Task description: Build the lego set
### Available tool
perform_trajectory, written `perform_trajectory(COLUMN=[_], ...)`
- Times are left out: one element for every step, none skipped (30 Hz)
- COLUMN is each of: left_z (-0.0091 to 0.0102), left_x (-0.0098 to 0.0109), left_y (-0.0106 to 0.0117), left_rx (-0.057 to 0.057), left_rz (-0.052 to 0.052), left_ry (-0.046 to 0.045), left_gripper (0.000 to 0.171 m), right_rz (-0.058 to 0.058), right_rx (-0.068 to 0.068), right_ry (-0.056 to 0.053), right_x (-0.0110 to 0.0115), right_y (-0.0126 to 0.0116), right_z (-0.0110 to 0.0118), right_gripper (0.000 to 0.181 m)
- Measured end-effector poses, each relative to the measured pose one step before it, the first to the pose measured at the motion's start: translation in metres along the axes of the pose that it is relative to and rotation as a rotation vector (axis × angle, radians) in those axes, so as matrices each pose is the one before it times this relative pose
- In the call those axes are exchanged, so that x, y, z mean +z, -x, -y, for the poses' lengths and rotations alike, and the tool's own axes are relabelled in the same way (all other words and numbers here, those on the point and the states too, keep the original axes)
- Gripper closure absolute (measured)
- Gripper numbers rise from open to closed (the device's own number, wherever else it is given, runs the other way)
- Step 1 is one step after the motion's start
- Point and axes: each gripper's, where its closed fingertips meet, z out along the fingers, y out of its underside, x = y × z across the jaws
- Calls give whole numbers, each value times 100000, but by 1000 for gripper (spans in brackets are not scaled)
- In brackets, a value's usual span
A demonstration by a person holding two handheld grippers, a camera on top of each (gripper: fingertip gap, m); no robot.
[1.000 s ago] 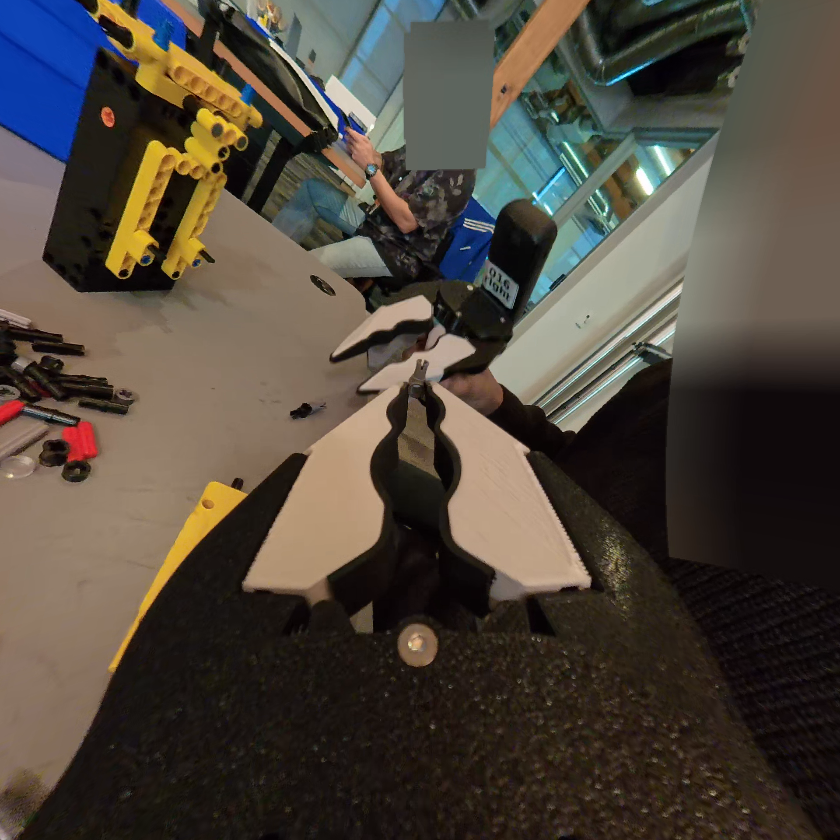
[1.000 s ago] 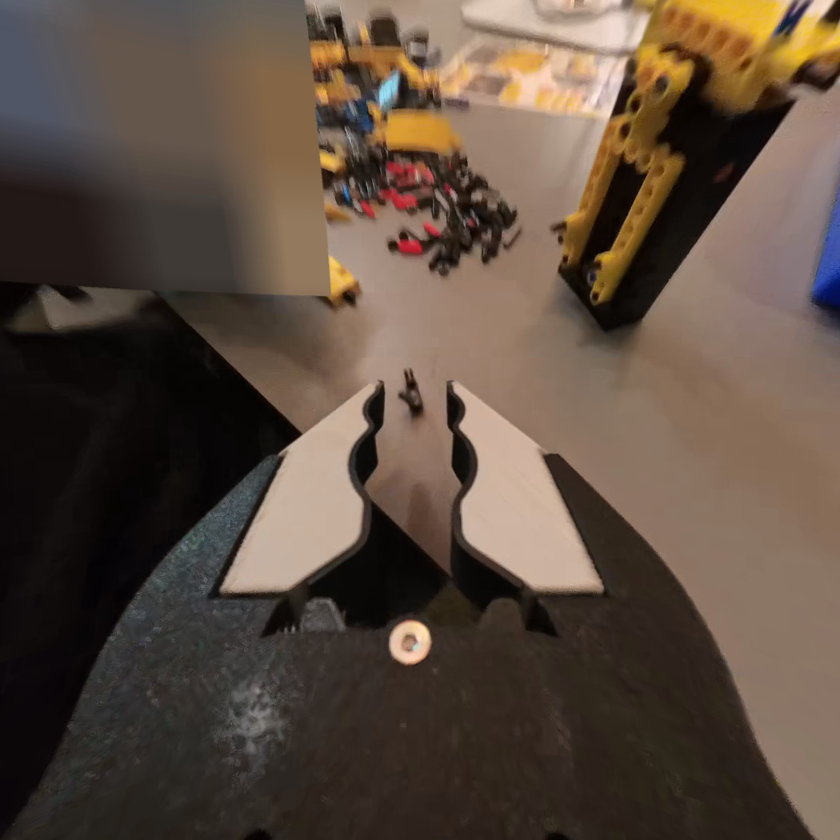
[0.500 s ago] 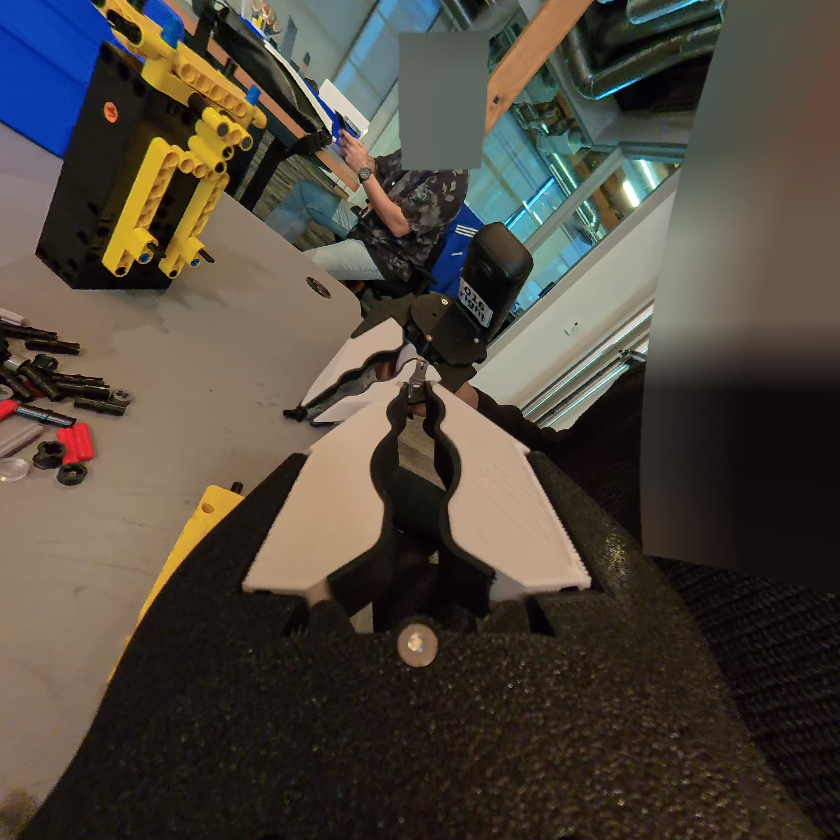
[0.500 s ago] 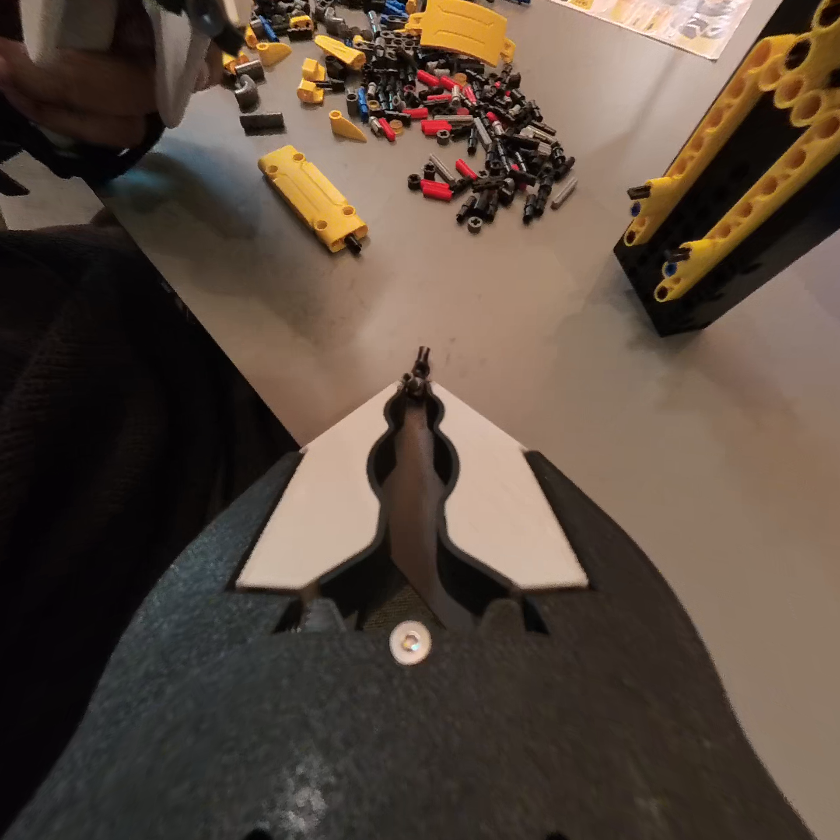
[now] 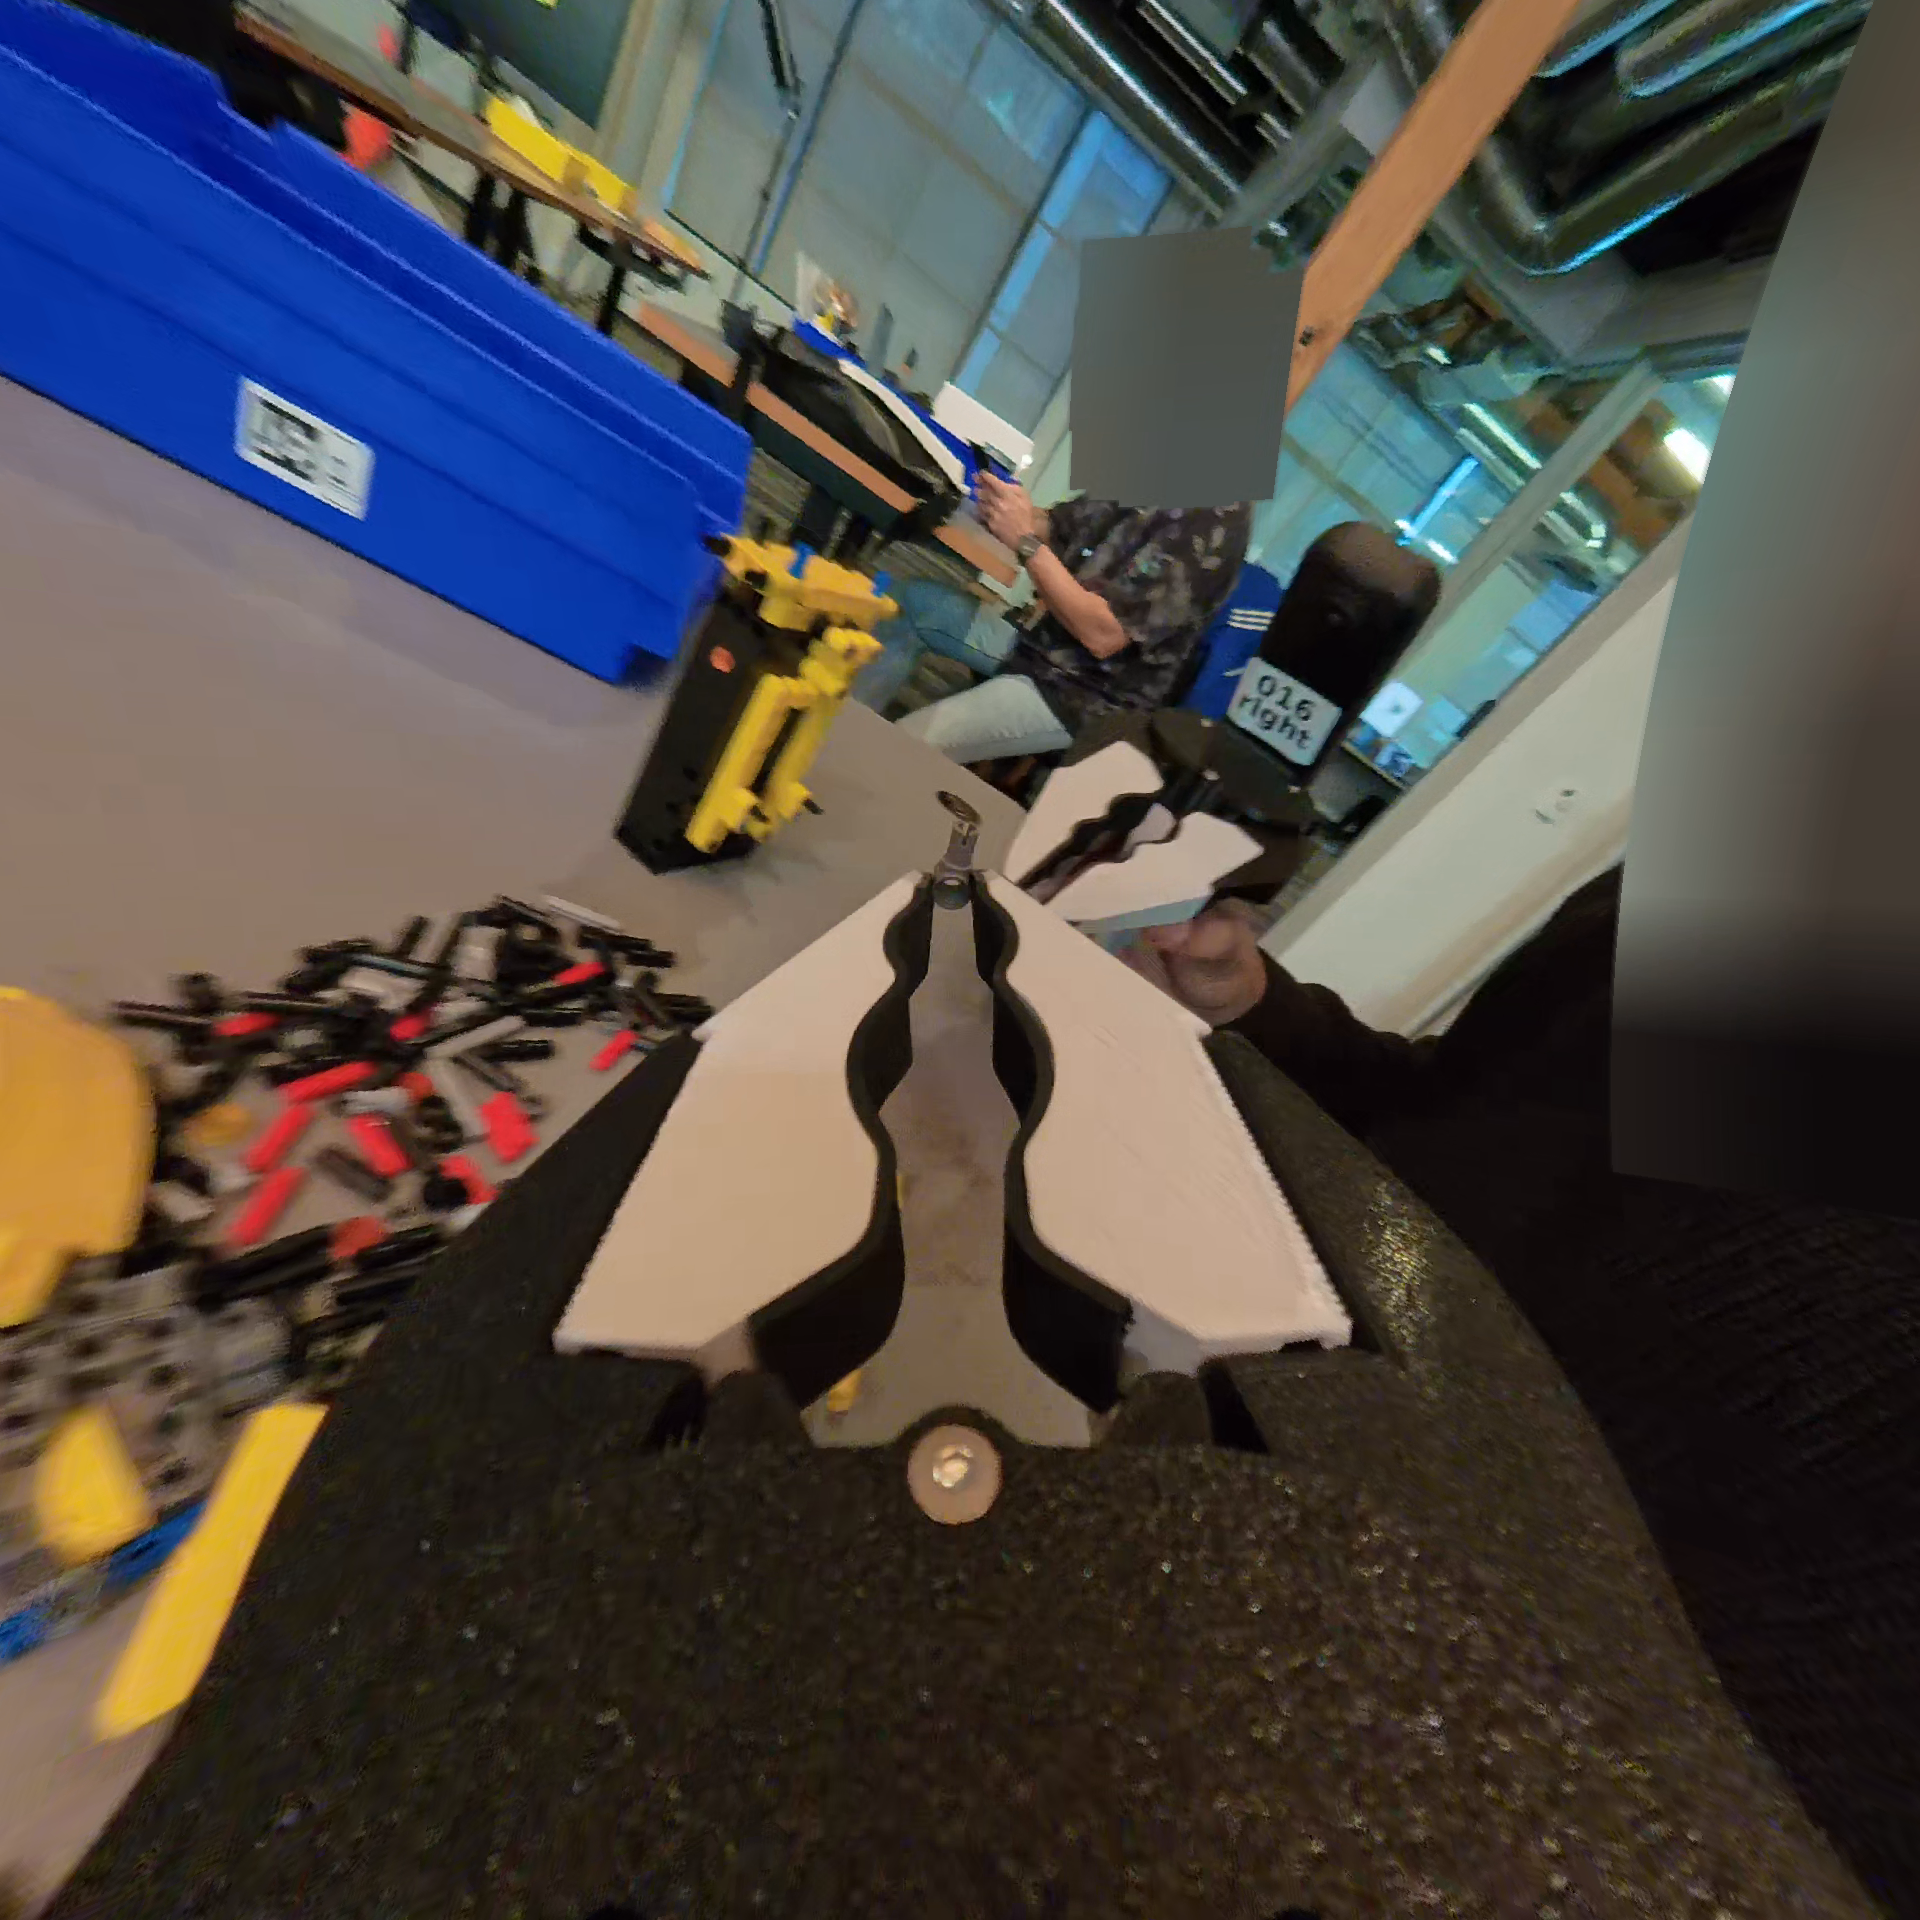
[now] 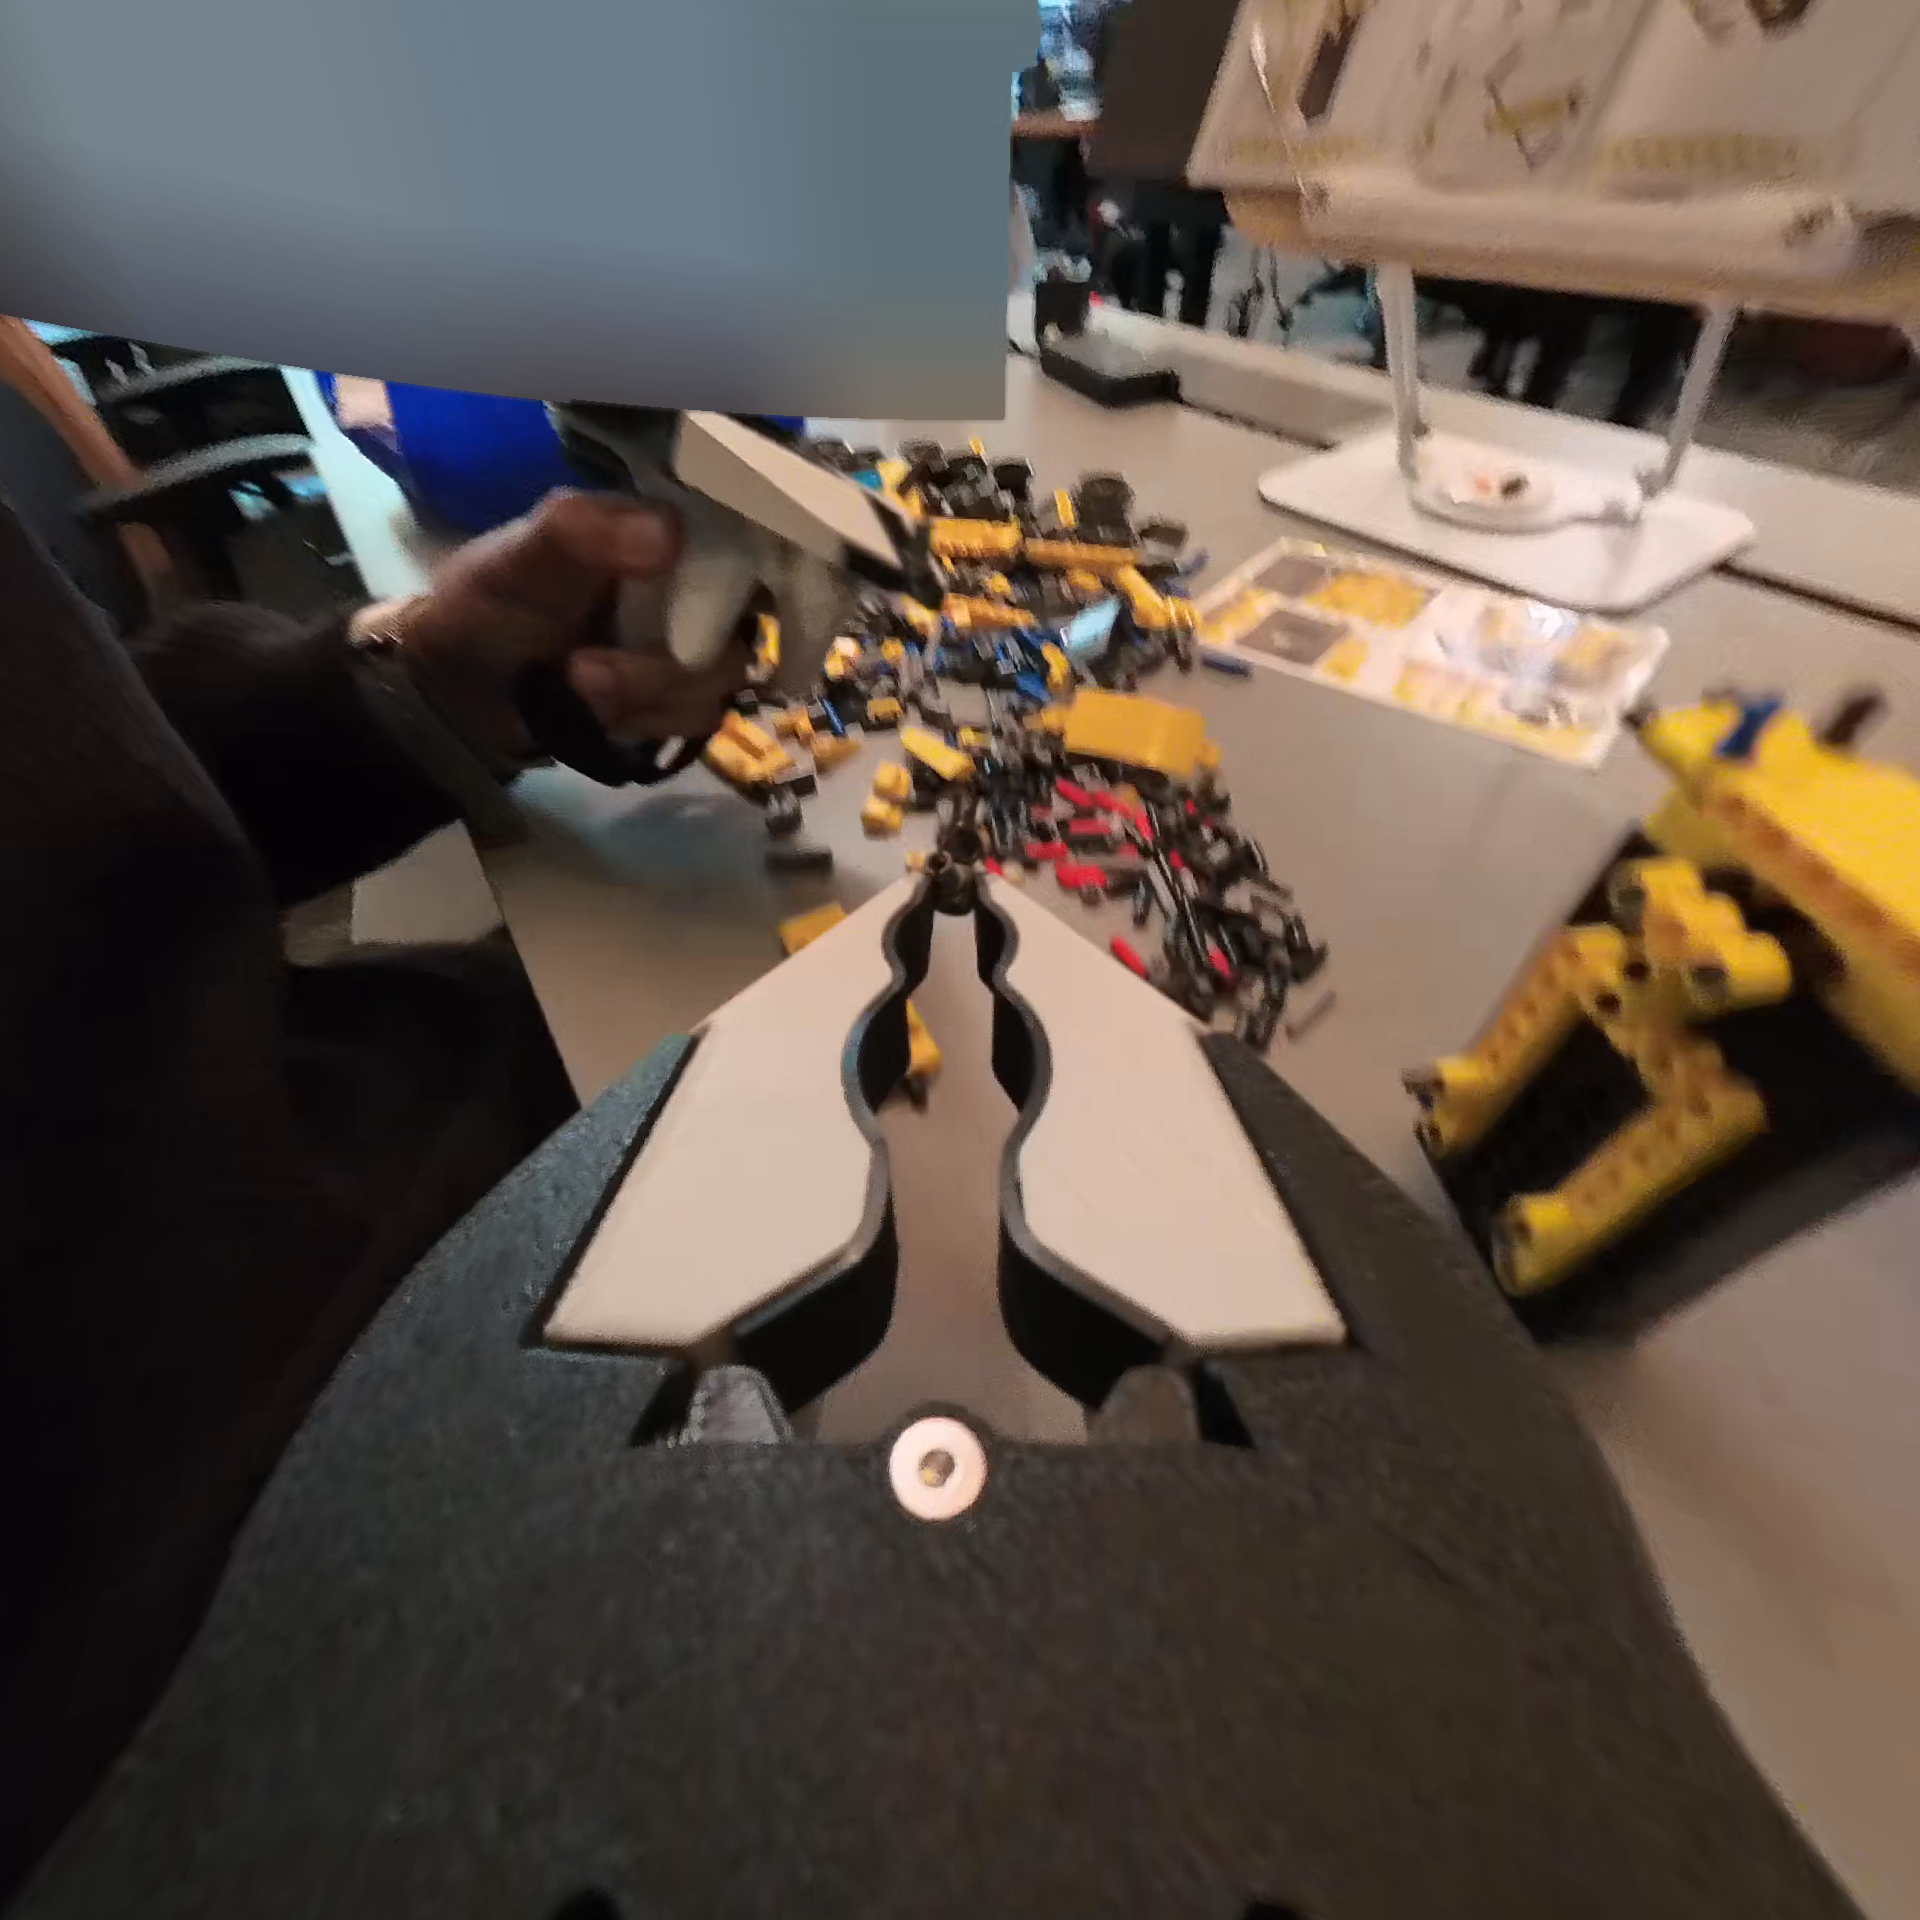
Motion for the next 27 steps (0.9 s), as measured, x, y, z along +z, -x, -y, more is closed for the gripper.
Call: perform_trajectory(left_z=[472,444,447,533,742,906,951,873,692,455,158,-46,-146,-179,-82,94,131,27,-52,-70,-87,-127,-151,-178,-179,-164,-96], left_x=[-684,-711,-728,-774,-823,-828,-777,-729,-687,-648,-591,-494,-393,-287,-169,-88,-53,1,34,60,93,98,108,104,79,76,49], left_y=[554,515,475,541,669,655,567,506,518,575,580,474,225,75,-28,-146,-38,63,33,-53,-75,-54,2,36,65,70,26], left_rx=[1504,987,697,1221,1984,2144,1642,1326,1603,2051,2233,1881,1159,-212,-2366,-2695,-2188,-1743,-1391,-1010,-570,-81,233,484,540,405,148], left_rz=[2416,2185,1866,2278,2941,2646,1980,1572,2034,2625,2878,2154,520,-818,-1727,-2710,-1743,-824,-758,-912,-816,-401,73,360,528,567,212], left_ry=[-1050,-1296,-1072,-820,-1377,-1581,-1671,-1796,-1829,-1560,-1216,-1262,-1315,-937,-297,-521,-757,-289,205,331,430,687,969,1006,1050,911,456], left_gripper=[165,165,165,165,165,165,165,165,165,166,166,166,166,166,166,166,166,166,166,165,166,165,165,165,165,165,165], right_rz=[2059,1868,2427,2925,3501,2898,2482,2488,1433,486,39,-540,-14,1476,2206,1072,-277,-169,603,772,487,146,-37,-222,-322,-247,-109], right_rx=[-1281,-1246,-1001,-601,-419,-633,-1290,-2011,-2439,-2901,-3350,-3050,-1968,-897,-289,-72,413,1340,2061,2460,2120,1357,867,471,187,-43,-98], right_ry=[-2476,-2267,-2177,-2339,-2302,-1445,-427,302,627,953,1271,1620,1668,842,-340,-399,459,914,561,213,-163,-434,-245,82,340,526,559], right_x=[749,848,937,1046,1195,1321,1383,1363,1281,1175,1047,928,742,529,298,136,70,35,4,-17,-56,-75,-69,-25,-5,27,33], right_y=[121,43,110,168,253,180,130,102,-90,-255,-336,-395,-216,158,397,265,6,-75,-49,-95,-148,-174,-156,-127,-101,-38,-8], right_z=[945,895,863,885,873,761,633,526,426,298,129,-73,-200,-228,-241,-358,-515,-560,-452,-323,-182,-70,-54,-71,-107,-131,-113], right_gripper=[174,174,174,174,175,175,175,175,175,175,174,175,175,175,174,174,175,174,174,175,175,175,175,175,175,174,174])
